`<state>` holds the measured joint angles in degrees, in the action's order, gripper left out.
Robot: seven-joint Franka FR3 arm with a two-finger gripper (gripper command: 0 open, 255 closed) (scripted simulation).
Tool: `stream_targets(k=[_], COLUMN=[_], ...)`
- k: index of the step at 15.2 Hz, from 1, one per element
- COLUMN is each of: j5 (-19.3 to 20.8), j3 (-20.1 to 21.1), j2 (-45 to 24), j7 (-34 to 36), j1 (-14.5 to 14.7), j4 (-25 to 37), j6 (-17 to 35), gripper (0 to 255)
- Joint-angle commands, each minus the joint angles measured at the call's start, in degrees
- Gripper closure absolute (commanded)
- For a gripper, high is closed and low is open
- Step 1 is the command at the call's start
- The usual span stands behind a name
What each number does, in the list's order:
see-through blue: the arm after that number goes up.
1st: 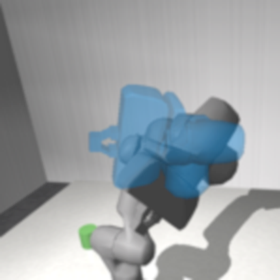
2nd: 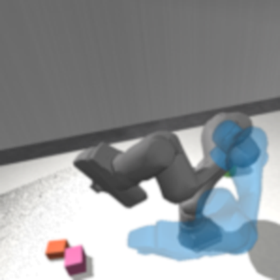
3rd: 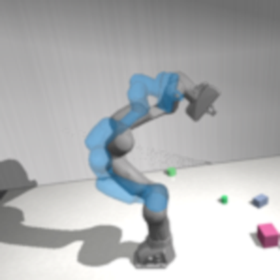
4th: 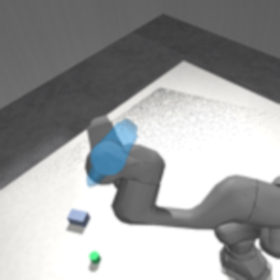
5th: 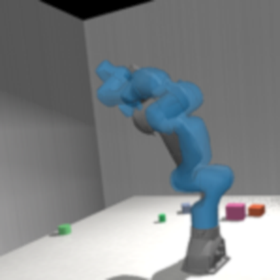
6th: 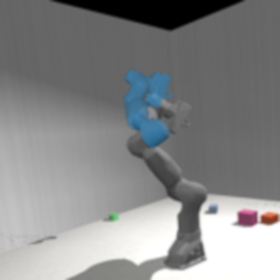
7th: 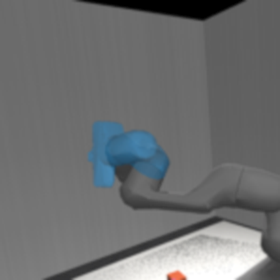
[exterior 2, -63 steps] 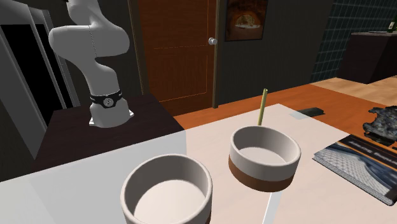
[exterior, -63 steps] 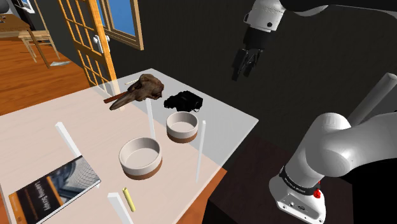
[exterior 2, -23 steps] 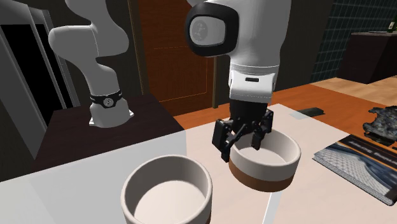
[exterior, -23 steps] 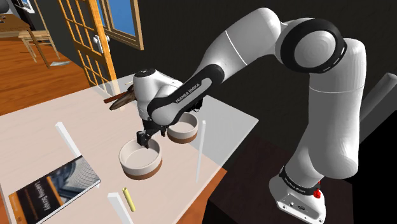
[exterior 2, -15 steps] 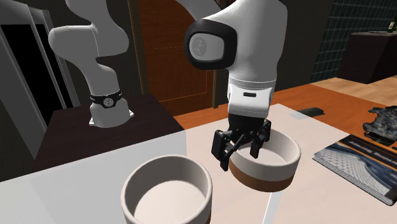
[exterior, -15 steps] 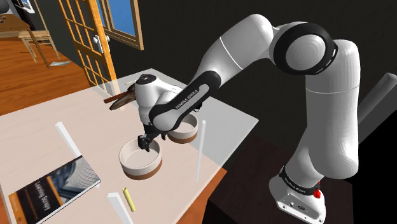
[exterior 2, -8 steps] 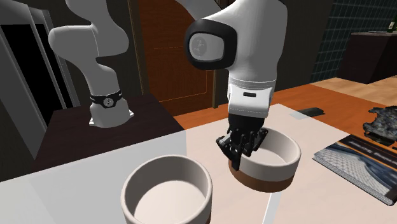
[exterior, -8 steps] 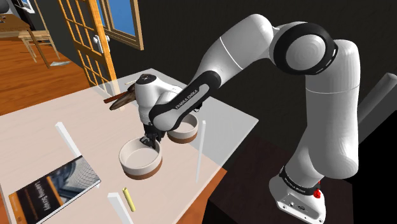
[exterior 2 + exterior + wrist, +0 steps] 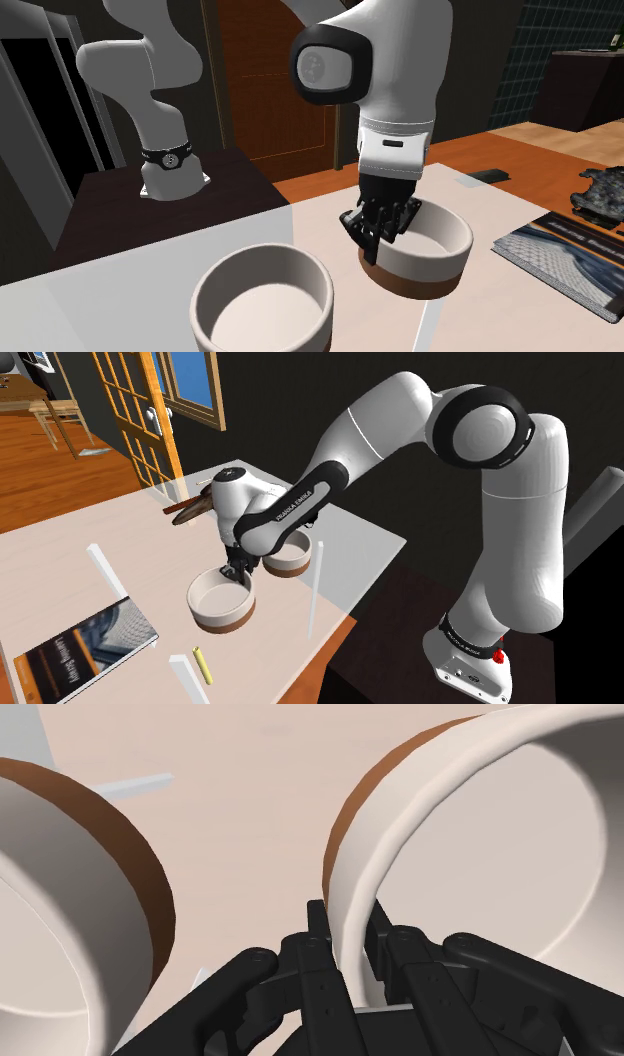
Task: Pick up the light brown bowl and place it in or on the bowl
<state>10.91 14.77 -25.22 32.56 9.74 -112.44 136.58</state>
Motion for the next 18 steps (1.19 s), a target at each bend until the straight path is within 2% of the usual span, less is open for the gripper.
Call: stream_targets(k=[1, 18], j5=[-0.38, -3.69], j3=[0.23, 1.76], j2=[0.90, 8.58], j7=[-0.25, -2.57], j1=[-0.13, -1.21], j4=[0.21, 3.48], j6=[-1.07, -11.68], gripper=[255, 255])
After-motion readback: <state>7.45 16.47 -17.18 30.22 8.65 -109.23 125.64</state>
